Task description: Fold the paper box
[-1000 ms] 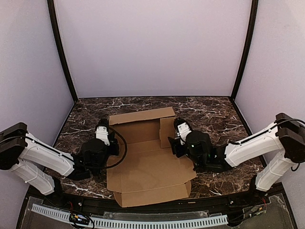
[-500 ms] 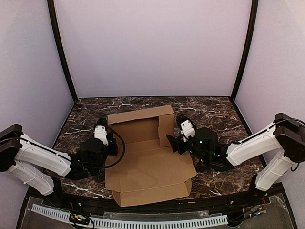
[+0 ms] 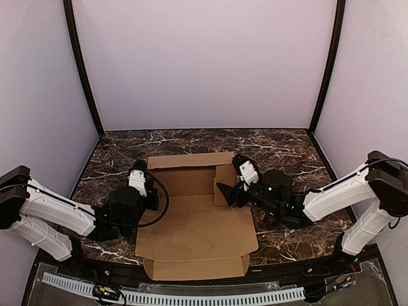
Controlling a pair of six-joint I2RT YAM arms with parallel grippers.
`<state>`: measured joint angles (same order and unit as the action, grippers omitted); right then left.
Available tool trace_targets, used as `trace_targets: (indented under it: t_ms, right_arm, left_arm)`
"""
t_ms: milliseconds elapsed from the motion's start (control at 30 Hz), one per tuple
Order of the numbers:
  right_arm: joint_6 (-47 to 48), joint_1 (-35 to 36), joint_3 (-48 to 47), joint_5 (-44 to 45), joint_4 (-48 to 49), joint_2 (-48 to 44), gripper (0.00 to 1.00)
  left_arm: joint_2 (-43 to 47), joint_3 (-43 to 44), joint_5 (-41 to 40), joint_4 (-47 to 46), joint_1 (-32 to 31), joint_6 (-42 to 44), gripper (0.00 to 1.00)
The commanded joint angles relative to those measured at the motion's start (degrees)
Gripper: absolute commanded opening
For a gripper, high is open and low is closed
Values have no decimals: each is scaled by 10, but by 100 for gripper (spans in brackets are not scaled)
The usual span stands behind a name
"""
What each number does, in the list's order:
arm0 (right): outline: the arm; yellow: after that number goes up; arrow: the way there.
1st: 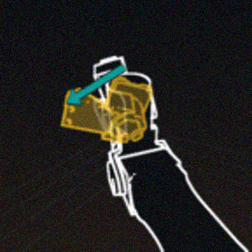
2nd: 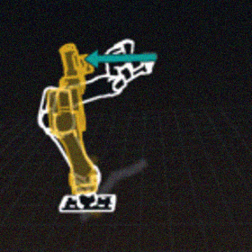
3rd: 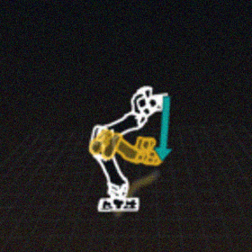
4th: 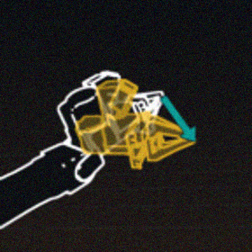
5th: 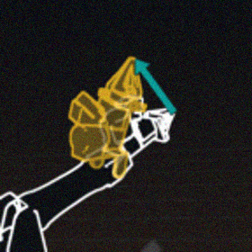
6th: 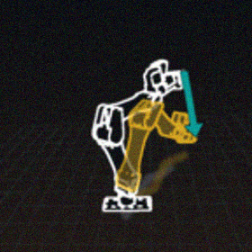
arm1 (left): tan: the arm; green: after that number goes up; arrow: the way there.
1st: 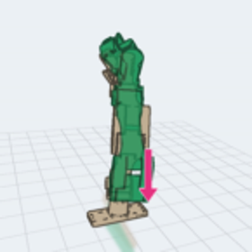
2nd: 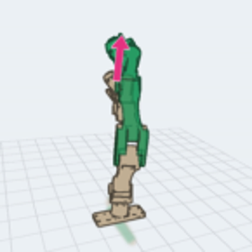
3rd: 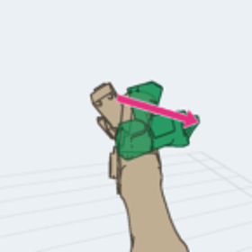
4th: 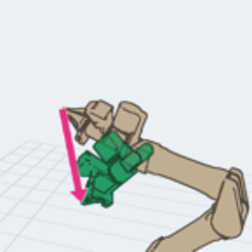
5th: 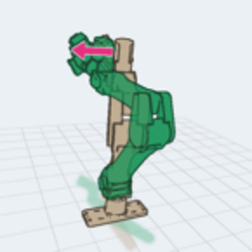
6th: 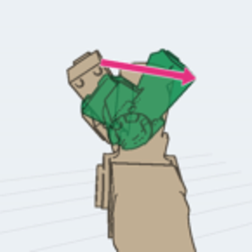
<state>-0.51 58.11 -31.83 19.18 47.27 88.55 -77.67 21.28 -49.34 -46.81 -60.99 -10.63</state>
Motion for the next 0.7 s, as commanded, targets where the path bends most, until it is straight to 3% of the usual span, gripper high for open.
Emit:
trace_targets:
  t_ms: [0, 333, 467, 667]
  right_arm:
    - [-8, -10, -7, 41, 39, 12, 85]
    - [-20, -11, -13, 66, 38, 21, 56]
    - [-21, -11, -22, 66, 28, 23, 37]
    - [-24, -10, -24, 69, 23, 21, 37]
  left_arm:
    - [6, -9, 49, 12, -13, 5, 1]
    - [21, -8, 45, 46, -13, -12, 1]
    - [15, 12, 38, 84, -13, -26, 1]
    - [9, 26, 40, 100, -13, -37, 1]
